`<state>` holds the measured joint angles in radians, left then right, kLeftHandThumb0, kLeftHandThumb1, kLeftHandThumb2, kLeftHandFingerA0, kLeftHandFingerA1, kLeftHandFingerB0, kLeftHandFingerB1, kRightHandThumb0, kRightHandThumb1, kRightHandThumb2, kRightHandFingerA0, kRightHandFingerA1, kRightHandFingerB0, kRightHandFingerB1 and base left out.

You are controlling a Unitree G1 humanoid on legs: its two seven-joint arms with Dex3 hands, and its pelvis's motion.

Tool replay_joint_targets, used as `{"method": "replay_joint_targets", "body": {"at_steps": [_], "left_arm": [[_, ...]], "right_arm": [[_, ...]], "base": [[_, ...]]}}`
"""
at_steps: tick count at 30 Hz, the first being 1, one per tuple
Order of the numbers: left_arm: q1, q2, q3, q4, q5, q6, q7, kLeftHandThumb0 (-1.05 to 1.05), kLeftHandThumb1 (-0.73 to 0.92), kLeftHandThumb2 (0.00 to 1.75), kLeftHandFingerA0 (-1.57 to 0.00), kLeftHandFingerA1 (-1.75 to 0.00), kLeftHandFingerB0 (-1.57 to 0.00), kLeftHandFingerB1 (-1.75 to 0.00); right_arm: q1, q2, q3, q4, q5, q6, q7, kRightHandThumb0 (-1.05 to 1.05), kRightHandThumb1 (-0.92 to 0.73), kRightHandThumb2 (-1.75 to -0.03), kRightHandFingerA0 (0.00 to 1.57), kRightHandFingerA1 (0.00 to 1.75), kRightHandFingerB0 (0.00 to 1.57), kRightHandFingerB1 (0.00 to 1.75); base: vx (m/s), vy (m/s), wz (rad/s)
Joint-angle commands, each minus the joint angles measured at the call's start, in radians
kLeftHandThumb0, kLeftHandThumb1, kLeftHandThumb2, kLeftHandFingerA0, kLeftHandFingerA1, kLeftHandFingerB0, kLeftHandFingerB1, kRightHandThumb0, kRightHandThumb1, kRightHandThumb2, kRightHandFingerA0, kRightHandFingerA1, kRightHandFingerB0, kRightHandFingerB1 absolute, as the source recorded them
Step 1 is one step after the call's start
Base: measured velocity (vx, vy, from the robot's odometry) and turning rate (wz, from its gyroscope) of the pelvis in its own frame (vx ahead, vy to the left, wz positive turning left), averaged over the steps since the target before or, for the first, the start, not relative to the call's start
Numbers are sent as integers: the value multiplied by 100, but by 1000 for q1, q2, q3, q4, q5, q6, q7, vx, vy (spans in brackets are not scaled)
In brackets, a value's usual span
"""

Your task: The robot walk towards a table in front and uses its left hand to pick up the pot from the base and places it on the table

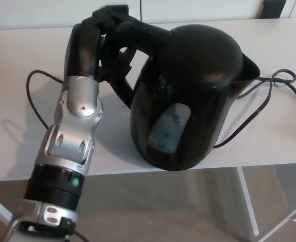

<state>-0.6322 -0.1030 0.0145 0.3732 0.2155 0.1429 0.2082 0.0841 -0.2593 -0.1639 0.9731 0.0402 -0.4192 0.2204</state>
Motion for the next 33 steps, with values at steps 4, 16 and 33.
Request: {"method": "replay_joint_targets", "body": {"at_steps": [4,16,33], "left_arm": [[-131,-170,339,-148,-462,275,74,-6,83,72,-80,-175,-59,-110],[-262,-158,534,-155,-646,345,164,-11,83,69,-81,-175,-53,-112],[-352,37,670,-61,-603,402,119,-17,87,65,-81,-175,-56,-108]], "right_arm": [[3,-3,-3,-18,2,19,-18,-60,-56,-58,75,49,56,40],[-7,0,-4,-9,0,18,-25,-64,-55,-58,78,49,58,41],[-5,-4,2,-5,-7,18,-20,-64,-56,-59,76,46,57,40]], "base": [[0,0,0],[0,0,0],[0,0,0]]}}
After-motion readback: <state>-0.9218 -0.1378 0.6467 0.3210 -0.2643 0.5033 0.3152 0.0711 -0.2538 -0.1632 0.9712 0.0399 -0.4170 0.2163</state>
